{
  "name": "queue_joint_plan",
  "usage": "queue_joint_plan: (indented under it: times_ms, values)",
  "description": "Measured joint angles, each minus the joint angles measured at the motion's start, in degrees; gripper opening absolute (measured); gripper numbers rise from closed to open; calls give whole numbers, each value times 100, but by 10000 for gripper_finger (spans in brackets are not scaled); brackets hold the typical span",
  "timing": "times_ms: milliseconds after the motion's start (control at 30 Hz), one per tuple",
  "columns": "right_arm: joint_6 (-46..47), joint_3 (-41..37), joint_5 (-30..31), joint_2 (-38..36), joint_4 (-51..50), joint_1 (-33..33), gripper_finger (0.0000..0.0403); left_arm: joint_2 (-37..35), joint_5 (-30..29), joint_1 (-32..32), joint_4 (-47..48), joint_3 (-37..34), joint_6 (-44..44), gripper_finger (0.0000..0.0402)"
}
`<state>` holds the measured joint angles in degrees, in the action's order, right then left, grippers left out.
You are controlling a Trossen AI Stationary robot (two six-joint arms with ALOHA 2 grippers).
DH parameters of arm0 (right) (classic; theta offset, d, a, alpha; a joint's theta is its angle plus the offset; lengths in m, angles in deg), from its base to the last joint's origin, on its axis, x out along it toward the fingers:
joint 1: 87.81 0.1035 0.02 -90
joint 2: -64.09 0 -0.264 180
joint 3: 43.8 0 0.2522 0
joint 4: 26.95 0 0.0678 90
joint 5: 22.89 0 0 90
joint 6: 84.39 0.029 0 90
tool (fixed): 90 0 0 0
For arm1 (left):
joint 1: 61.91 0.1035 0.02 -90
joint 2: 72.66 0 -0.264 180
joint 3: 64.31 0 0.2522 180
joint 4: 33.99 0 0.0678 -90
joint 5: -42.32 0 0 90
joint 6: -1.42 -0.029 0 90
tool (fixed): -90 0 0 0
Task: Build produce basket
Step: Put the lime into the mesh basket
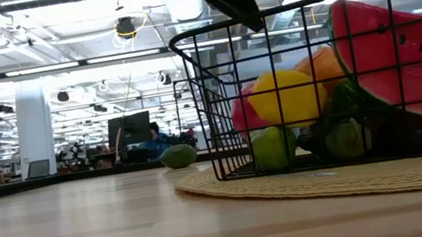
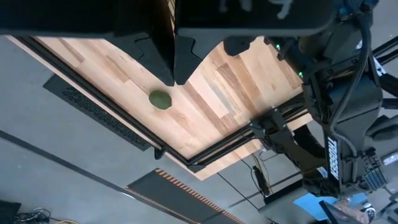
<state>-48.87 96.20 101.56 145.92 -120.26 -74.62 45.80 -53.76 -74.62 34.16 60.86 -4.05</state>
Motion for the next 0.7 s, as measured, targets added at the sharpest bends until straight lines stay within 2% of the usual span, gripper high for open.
queue_joint_plan:
  times_ms: [100,167,267,367,467,567,700]
  values:
    - [0,0,4,1,0,0,17,0,-555,0,19,3,-136,272]
    - [0,0,8,-1,0,-4,17,1,-1206,-2,166,115,-137,275]
    - [-2,0,11,-1,-2,-4,17,-6,-2217,-14,602,544,-291,276]
    - [-2,0,11,0,-2,-4,17,-11,-2748,46,1282,987,-378,276]
    - [-2,0,11,0,-4,-4,17,-24,-2689,251,1851,1247,-239,276]
    - [-4,0,11,1,-7,-4,17,-12,-2229,637,2386,1258,-71,276]
    - [-20,0,11,1,-20,-4,17,-11,-1734,1255,2595,994,63,277]
